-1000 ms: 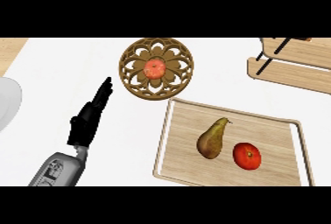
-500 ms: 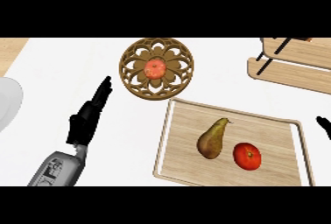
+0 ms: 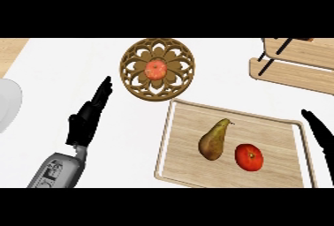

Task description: Pick the tomato from the tray and place it in the tiered shelf

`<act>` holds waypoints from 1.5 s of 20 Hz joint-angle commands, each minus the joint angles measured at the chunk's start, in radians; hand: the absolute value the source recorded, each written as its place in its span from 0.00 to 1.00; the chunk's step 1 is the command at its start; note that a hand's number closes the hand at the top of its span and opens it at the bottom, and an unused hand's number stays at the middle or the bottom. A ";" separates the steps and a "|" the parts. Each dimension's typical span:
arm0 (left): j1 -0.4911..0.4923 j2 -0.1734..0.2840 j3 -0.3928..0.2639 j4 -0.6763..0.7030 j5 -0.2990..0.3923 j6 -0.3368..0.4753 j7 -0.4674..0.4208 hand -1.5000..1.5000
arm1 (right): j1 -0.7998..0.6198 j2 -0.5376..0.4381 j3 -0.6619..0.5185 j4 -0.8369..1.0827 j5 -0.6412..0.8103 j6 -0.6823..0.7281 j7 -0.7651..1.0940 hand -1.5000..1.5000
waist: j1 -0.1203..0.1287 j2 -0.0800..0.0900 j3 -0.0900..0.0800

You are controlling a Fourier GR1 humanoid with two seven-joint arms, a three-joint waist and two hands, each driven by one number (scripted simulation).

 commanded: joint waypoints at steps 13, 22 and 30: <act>0.002 -0.023 0.019 0.015 -0.025 -0.016 -0.004 0.50 | -0.099 0.223 0.043 0.122 0.127 0.147 0.249 0.00 | -0.018 -0.003 0.001; 0.017 -0.036 0.040 0.022 -0.030 -0.019 -0.022 0.50 | -0.091 0.360 0.125 0.208 0.246 0.193 0.264 0.00 | -0.021 -0.003 0.000; 0.019 -0.045 0.035 -0.034 -0.057 -0.015 0.023 0.50 | -0.078 0.428 0.039 0.299 0.252 0.262 0.168 0.00 | -0.017 -0.003 0.002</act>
